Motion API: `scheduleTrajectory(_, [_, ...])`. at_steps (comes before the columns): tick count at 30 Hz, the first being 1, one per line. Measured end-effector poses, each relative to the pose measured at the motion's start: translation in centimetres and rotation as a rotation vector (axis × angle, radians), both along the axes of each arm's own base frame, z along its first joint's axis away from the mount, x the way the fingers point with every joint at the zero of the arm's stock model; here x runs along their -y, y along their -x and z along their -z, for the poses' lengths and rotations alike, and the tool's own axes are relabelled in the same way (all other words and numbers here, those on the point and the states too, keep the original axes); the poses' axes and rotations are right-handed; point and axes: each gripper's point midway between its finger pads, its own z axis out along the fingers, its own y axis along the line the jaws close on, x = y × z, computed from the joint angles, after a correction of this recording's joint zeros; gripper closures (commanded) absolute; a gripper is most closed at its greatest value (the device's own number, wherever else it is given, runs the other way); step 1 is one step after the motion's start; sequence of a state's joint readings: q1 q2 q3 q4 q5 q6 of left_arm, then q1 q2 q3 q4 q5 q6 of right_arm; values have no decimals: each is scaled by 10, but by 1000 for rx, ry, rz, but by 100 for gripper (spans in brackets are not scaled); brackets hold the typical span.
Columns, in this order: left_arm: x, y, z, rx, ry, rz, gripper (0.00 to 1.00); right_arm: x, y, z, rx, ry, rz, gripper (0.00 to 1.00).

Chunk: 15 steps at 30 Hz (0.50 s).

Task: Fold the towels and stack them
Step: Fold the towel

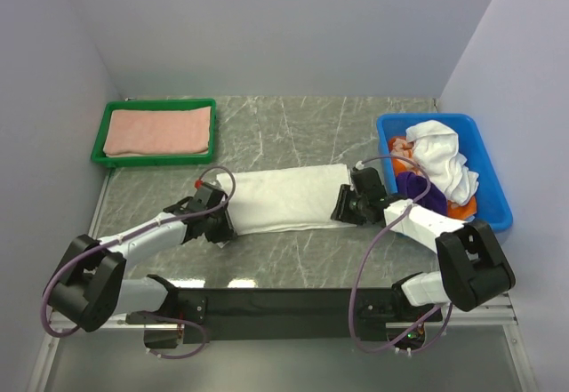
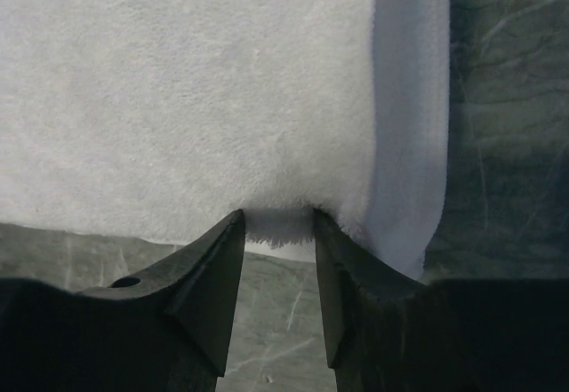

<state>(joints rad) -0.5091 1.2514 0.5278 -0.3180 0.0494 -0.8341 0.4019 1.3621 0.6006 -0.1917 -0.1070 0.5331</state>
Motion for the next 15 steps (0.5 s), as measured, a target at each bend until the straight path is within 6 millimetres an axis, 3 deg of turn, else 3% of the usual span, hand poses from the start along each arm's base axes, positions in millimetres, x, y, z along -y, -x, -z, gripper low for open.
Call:
scheduleTrajectory(5, [-11,-9,-3,-3,-4,-54,76,1,-2,-3,5,-21,30,54])
scheduleTrajectory(7, [-17,-17,-11,4,-9,-78,61,3,-1,-9,18,-21,36,54])
scheduleTrajectory(9, [-18,-26,-26,41,-3,-92,40,5,-2,-21,52,-25,44,53])
scheduleTrajectory(10, [-18,-30,-36,67,5,-96,36,6,-3,-27,74,-30,47,52])
scheduleTrajectory(12, [-17,-36,-59,129,32,-108,31,8,-6,-43,128,-40,58,51])
scheduleTrajectory(15, [-21,-42,-84,219,50,-134,34,12,-9,-60,190,-47,85,50])
